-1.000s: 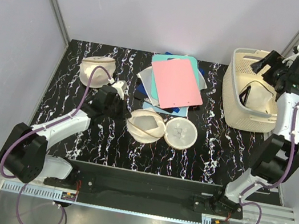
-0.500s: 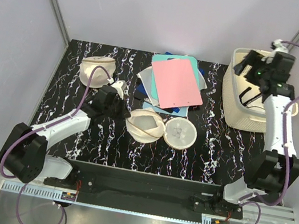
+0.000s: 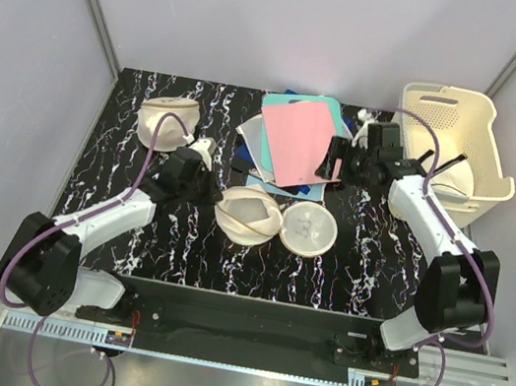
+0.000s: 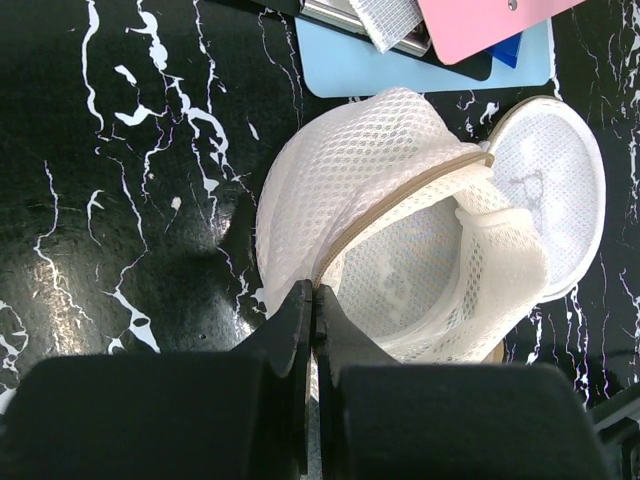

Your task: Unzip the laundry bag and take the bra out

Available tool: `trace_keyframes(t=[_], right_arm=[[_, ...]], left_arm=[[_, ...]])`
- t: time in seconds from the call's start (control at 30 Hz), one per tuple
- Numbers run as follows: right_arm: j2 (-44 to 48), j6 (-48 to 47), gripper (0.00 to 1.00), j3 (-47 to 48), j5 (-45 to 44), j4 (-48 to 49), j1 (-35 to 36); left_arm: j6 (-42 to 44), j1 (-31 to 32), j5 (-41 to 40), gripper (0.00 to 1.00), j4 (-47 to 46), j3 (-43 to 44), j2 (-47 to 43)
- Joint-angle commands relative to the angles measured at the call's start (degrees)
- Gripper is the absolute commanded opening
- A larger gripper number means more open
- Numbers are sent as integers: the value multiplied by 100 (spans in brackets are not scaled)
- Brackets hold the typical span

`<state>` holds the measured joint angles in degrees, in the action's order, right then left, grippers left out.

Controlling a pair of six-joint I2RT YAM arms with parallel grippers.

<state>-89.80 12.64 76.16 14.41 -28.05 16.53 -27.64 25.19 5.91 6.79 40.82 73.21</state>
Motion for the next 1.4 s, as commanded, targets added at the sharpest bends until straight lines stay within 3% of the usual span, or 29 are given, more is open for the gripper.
trace_keyframes(t=[0.0,0.2,0.33,0.63,1.17,1.2,1.23,1.33,1.37], right_arm=[[-143,326,81,-618,-272,-51,-54],[-591,721,65,-1006,-299,-42,-54],[-635,871,60,-1296,-605,-51,-45],[-582,1029,57,-1798,-1011,-104,-54],[-881,1021,38,-1921,-1072,-148,-54],[-890,1012,34,-1929,-1064,-148,-54],[-890,1012,24,-1938,-1046,-165,-54],[-759,986,5,-1912,-1028,-218,-45],[-637,968,2,-1895,-1037,-253,-54]], left_arm=[[-13,-49,-178,0,-169,76,-158],[-57,-84,-152,0,-239,14,-140],[-40,-111,-126,0,-248,-56,-175],[-5,-181,-38,0,-318,-118,-202],[-57,-199,-11,0,-564,-320,-114],[-66,-199,-29,0,-591,-346,-70],[-66,-199,-46,0,-617,-364,-44],[-66,-199,-160,0,-661,-408,97],[-66,-199,-178,0,-661,-425,158]])
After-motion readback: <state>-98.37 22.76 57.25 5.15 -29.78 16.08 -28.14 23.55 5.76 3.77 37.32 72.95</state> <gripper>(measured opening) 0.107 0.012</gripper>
